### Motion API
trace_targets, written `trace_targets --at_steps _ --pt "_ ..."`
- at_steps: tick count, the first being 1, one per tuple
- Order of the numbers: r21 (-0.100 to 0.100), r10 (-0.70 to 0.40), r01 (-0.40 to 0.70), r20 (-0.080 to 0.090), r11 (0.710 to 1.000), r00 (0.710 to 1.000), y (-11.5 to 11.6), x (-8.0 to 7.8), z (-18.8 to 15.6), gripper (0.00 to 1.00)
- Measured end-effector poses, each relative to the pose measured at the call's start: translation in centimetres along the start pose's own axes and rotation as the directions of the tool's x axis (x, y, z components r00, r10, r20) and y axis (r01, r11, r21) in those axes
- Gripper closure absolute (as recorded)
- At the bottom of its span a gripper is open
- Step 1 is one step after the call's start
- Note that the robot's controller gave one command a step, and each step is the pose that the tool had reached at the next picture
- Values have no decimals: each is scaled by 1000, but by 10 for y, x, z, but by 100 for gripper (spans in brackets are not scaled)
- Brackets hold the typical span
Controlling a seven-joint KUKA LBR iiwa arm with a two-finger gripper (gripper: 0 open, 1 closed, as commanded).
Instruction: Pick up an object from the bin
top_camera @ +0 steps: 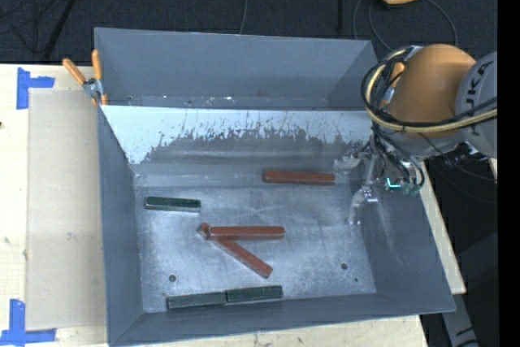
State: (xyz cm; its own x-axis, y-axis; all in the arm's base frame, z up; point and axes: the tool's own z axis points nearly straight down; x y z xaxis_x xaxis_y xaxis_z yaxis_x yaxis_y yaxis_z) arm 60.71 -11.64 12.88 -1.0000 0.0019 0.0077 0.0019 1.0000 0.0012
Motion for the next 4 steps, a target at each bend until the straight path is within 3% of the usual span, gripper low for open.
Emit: trace_targets --at_steps 1,2,3,4 --pt "1 -2 2 7 1000 1000 0 -2 -4 0" --pt "0 116 -116 6 993 993 80 10 24 100" --pt "1 115 -115 6 993 993 80 10 24 0" --pt "1 115 -115 6 993 993 80 10 24 0"
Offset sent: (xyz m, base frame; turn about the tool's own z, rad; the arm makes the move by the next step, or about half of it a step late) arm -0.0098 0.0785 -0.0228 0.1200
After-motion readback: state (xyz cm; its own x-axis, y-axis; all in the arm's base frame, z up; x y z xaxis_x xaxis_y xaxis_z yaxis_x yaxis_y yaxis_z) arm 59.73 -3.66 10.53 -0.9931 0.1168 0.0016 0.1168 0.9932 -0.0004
